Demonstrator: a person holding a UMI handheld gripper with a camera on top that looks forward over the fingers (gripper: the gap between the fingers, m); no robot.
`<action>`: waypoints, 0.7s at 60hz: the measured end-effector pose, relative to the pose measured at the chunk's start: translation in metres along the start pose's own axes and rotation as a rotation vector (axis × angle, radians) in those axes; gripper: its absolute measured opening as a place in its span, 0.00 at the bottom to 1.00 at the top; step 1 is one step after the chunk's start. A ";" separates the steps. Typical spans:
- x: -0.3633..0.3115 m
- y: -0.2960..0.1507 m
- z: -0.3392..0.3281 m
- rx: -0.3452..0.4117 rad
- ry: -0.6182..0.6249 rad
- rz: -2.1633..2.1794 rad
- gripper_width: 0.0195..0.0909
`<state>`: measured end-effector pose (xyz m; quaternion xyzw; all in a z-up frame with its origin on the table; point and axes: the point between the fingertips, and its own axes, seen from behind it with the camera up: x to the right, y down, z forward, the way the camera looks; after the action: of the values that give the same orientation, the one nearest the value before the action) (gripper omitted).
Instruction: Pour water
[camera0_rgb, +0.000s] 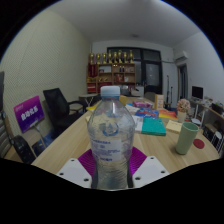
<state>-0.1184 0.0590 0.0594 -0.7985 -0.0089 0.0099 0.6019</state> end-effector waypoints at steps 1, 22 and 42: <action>0.014 -0.007 0.002 0.004 0.000 0.011 0.29; 0.113 -0.164 0.017 0.093 -0.263 1.043 0.29; 0.159 -0.157 0.019 0.103 -0.517 2.013 0.29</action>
<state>0.0394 0.1246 0.2047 -0.3838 0.5332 0.6786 0.3284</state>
